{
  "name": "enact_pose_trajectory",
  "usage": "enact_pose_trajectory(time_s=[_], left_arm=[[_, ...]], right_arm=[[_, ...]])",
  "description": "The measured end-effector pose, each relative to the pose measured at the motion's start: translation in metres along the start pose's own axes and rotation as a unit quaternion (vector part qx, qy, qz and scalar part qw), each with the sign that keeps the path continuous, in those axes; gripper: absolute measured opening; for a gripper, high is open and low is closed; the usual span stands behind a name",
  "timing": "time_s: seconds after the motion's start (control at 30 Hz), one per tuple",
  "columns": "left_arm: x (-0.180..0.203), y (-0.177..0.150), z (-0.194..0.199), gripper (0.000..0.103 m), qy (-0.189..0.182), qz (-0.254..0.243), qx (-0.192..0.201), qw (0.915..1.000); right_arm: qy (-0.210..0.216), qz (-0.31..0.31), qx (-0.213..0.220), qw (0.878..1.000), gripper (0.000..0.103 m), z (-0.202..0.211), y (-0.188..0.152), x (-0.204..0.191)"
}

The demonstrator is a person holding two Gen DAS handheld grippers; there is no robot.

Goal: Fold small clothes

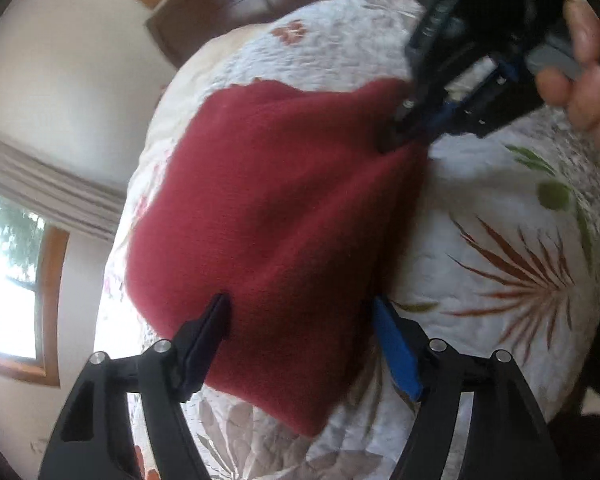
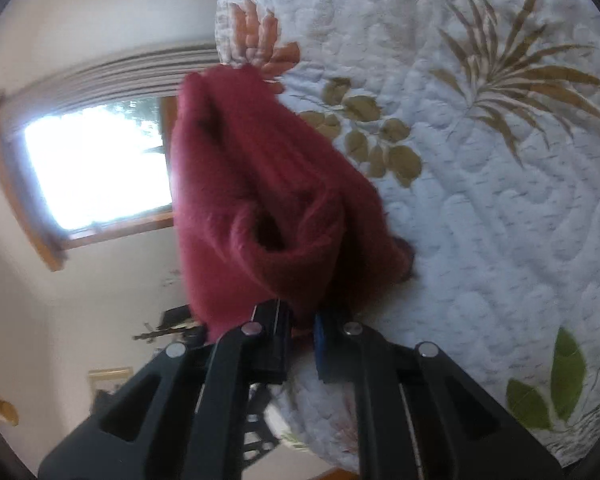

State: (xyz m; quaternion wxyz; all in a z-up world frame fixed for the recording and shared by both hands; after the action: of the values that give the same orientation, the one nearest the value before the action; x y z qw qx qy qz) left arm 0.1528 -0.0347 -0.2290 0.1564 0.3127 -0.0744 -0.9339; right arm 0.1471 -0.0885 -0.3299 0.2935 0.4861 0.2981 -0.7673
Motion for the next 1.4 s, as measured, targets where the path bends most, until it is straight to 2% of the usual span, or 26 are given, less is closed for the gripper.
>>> enact_pose_trajectory(time_s=[0.07, 0.13, 0.23, 0.27, 0.3, 0.33, 0.4, 0.47, 0.53, 0.6, 0.67, 0.73, 0.77, 0.83, 0.9, 0.93, 0.97, 1.03, 1.07, 1.1, 1.13, 1.17, 1.27, 1.33, 1.37, 1.4], left_arm=[[-0.006, -0.003, 0.001, 0.074, 0.001, 0.004, 0.000, 1.0000], [-0.009, -0.005, -0.001, 0.074, 0.003, 0.001, 0.000, 1.0000], [-0.005, -0.001, -0.004, 0.075, 0.000, -0.006, 0.001, 1.0000], [-0.004, 0.000, -0.004, 0.075, -0.003, -0.005, 0.001, 1.0000], [-0.005, 0.001, -0.005, 0.075, -0.005, -0.003, 0.001, 1.0000], [-0.006, 0.000, -0.005, 0.075, -0.006, -0.004, 0.001, 1.0000], [-0.007, 0.004, -0.002, 0.076, -0.010, -0.007, 0.002, 0.9999], [-0.005, 0.006, -0.002, 0.077, -0.017, -0.009, 0.006, 0.9998], [-0.003, 0.007, -0.001, 0.081, -0.025, -0.013, 0.007, 0.9996], [-0.001, 0.009, 0.004, 0.084, -0.035, -0.008, 0.006, 0.9993], [-0.004, 0.007, 0.021, 0.087, -0.046, 0.011, 0.008, 0.9989], [-0.019, 0.011, 0.036, 0.092, -0.068, 0.056, 0.020, 0.9959], [-0.028, 0.012, 0.044, 0.100, -0.073, 0.076, 0.030, 0.9940], [-0.048, 0.014, 0.056, 0.099, -0.077, 0.120, 0.051, 0.9884], [-0.064, 0.015, 0.059, 0.099, -0.087, 0.159, 0.062, 0.9814], [-0.068, 0.015, 0.057, 0.099, -0.088, 0.170, 0.067, 0.9792], [-0.071, 0.015, 0.055, 0.099, -0.089, 0.180, 0.067, 0.9774], [-0.077, 0.017, 0.044, 0.099, -0.100, 0.200, 0.064, 0.9726], [-0.079, 0.018, 0.039, 0.099, -0.110, 0.209, 0.065, 0.9696], [-0.081, 0.022, 0.033, 0.099, -0.122, 0.218, 0.063, 0.9661], [-0.082, 0.024, 0.030, 0.099, -0.131, 0.228, 0.062, 0.9628], [-0.085, 0.023, 0.029, 0.099, -0.134, 0.232, 0.065, 0.9613], [-0.089, 0.025, 0.025, 0.099, -0.158, 0.255, 0.070, 0.9513], [-0.086, 0.022, 0.012, 0.099, -0.177, 0.272, 0.054, 0.9444], [-0.082, 0.019, 0.004, 0.099, -0.180, 0.274, 0.041, 0.9438], [-0.081, 0.016, -0.002, 0.099, -0.176, 0.272, 0.035, 0.9454]], right_arm=[[0.019, 0.029, -0.007, 0.999, 0.011, 0.006, 0.000, -0.018], [0.015, 0.038, -0.007, 0.999, 0.018, 0.007, 0.006, -0.027], [0.007, 0.028, -0.013, 1.000, 0.044, -0.003, 0.016, -0.028], [0.010, 0.026, -0.015, 1.000, 0.045, -0.006, 0.017, -0.027], [0.013, 0.024, -0.018, 0.999, 0.038, -0.011, 0.018, -0.026], [0.019, 0.024, -0.015, 0.999, 0.012, -0.010, 0.018, -0.026], [0.014, 0.035, -0.002, 0.999, 0.009, -0.002, 0.015, -0.026], [-0.023, 0.029, -0.002, 0.999, 0.008, 0.000, 0.012, -0.011], [-0.027, 0.005, -0.016, 0.999, 0.008, -0.006, 0.013, 0.011], [-0.024, 0.009, -0.028, 0.999, 0.011, -0.006, 0.014, 0.008], [-0.015, 0.013, -0.033, 0.999, 0.030, 0.004, 0.017, -0.001], [0.002, 0.037, -0.028, 0.999, 0.032, 0.028, 0.025, -0.022], [-0.005, 0.067, -0.021, 0.998, 0.033, 0.042, 0.029, -0.038], [-0.026, 0.132, -0.005, 0.991, 0.036, 0.058, 0.039, -0.067], [-0.040, 0.177, -0.014, 0.983, 0.047, 0.054, 0.050, -0.091], [-0.046, 0.195, -0.032, 0.979, 0.061, 0.042, 0.055, -0.099], [-0.053, 0.204, -0.049, 0.976, 0.067, 0.035, 0.056, -0.096], [-0.079, 0.213, -0.089, 0.970, 0.067, 0.005, 0.056, -0.091], [-0.091, 0.217, -0.109, 0.966, 0.045, -0.006, 0.055, -0.085], [-0.123, 0.223, -0.117, 0.960, 0.024, -0.013, 0.055, -0.077], [-0.134, 0.212, -0.126, 0.960, 0.016, -0.014, 0.055, -0.066], [-0.135, 0.203, -0.125, 0.962, 0.013, -0.012, 0.056, -0.061], [-0.151, 0.169, -0.123, 0.966, 0.014, -0.004, 0.061, -0.029], [-0.122, 0.174, -0.125, 0.969, 0.020, 0.001, 0.062, -0.032], [-0.105, 0.178, -0.122, 0.971, 0.029, 0.006, 0.062, -0.039], [-0.094, 0.192, -0.105, 0.971, 0.030, 0.014, 0.068, -0.054]])
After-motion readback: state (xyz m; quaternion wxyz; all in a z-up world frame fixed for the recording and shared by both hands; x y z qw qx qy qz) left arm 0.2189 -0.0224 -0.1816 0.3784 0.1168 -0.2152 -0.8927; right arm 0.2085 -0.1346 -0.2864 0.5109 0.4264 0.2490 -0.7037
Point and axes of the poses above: each gripper's, at about its wrist camera, not at the fingertips, and z roughly against the way its jaws point, x to its right, y to its top, the point moved 4 cm from there along -z, roughly the way its jaws point, and after that the axes turned 5 degrees about y, right-handed, at the moved point
